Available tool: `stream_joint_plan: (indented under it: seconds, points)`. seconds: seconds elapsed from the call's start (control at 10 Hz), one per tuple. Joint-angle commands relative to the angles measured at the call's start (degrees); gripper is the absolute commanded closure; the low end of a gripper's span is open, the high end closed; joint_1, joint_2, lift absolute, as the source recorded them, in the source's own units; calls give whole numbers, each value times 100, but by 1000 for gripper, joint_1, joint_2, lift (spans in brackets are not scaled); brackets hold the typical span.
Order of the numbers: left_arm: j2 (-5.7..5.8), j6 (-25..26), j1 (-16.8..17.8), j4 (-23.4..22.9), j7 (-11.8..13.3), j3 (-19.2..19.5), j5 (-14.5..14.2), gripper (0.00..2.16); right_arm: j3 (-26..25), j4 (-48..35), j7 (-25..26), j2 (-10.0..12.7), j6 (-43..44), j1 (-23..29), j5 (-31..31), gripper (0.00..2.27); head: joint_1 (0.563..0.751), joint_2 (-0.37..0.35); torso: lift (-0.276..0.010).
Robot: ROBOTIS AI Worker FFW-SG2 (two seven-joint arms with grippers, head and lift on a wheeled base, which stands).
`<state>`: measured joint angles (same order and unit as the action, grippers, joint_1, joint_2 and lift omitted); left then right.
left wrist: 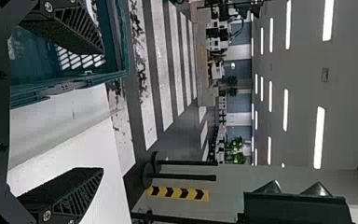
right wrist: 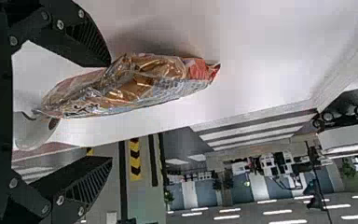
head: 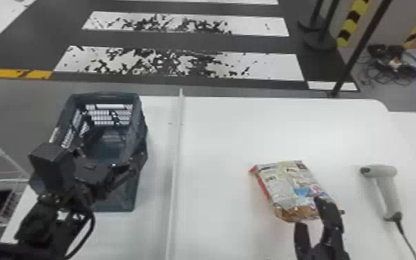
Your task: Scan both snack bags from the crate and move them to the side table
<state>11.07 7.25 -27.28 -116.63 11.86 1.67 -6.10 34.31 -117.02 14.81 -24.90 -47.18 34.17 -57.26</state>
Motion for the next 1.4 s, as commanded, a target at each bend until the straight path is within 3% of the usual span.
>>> stream_joint_plan:
  seconds: [0.0,0.2,0.5,0.7,0.8,1.0,1.2,1.3]
  points:
    - [0,-44,3,17,1,0,-6,103,-12,-304,-127,-32,-24,73,286,73,695,6,-75]
    - [9,-61,3,26,1,9,-41,103,-161,-708,-558,-50,-42,134,971,73,695,22,-75]
    - [9,-61,3,35,1,9,-41,103,-1216,-1297,-1973,117,-94,11,3265,76,695,51,-75]
    - [9,-61,3,35,10,9,-41,103,-2068,-1306,-2922,548,-587,-349,4373,80,695,63,-75]
    - [-9,-61,3,35,10,9,-41,103,-2578,-1297,-3520,899,-1044,-578,4795,80,695,62,-75]
    - [-18,-61,3,35,10,0,-32,103,-3167,-1244,-4056,1049,-1536,-806,5304,73,695,52,-75]
    - [-44,-44,12,53,10,0,-6,103,-3475,-1235,-4583,1075,-1677,-868,5322,60,695,32,-75]
    - [-44,-44,21,61,10,0,-6,103,-3571,-1235,-4583,1136,-1571,-859,5427,76,695,22,-75]
